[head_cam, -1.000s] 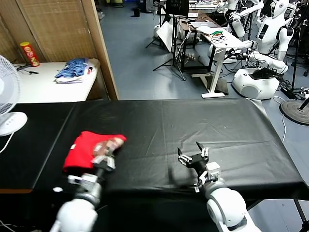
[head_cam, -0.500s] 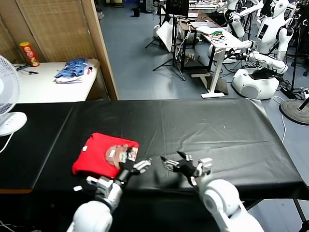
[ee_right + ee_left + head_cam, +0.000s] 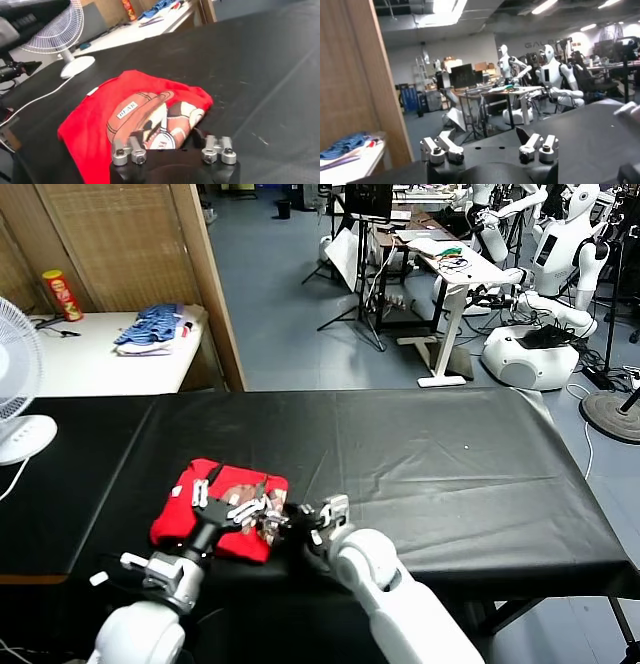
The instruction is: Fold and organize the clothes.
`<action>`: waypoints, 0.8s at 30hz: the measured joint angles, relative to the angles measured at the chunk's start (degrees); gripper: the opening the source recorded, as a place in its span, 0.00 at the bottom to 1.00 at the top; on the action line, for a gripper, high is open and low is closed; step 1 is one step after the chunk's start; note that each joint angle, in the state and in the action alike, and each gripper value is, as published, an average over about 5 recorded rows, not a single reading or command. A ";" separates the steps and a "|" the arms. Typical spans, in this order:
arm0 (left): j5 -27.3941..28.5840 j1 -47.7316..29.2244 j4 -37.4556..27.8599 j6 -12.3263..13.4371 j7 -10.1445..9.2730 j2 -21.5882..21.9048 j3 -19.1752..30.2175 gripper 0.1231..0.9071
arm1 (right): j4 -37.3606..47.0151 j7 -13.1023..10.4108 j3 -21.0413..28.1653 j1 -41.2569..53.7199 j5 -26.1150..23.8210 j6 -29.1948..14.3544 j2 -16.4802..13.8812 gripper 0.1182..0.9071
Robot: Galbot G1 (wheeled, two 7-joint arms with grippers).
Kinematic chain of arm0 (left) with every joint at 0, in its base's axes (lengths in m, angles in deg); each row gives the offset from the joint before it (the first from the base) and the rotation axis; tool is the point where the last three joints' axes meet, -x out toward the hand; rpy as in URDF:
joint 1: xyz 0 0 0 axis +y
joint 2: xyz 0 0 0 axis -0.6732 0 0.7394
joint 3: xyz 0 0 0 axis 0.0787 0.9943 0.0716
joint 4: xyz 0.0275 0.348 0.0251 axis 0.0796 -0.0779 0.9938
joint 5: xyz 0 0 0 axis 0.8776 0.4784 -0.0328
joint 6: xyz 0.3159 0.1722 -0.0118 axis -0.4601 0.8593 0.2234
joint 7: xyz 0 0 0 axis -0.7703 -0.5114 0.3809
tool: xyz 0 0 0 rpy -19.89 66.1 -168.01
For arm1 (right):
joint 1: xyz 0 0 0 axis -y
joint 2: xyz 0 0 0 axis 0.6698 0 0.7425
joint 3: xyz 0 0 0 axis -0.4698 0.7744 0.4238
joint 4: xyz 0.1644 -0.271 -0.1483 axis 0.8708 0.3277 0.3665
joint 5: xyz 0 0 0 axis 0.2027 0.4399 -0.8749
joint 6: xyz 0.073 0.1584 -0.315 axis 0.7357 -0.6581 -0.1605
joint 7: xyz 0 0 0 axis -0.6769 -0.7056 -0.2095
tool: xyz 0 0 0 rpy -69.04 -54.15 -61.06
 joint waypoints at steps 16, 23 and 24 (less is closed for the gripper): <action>-6.69 1.33 -2.35 0.11 -3.99 1.12 -3.21 0.86 | -3.16 7.95 -3.61 -0.30 -28.93 -15.76 -13.86 0.24; -10.10 3.67 -4.08 1.62 -7.10 1.05 -4.08 0.86 | -10.06 1.58 -9.09 -8.19 -25.40 -20.84 -20.76 0.72; -10.30 4.05 -4.09 1.59 -7.68 1.06 -4.11 0.86 | -11.37 0.64 -10.21 -9.93 -24.67 -21.70 -21.03 0.78</action>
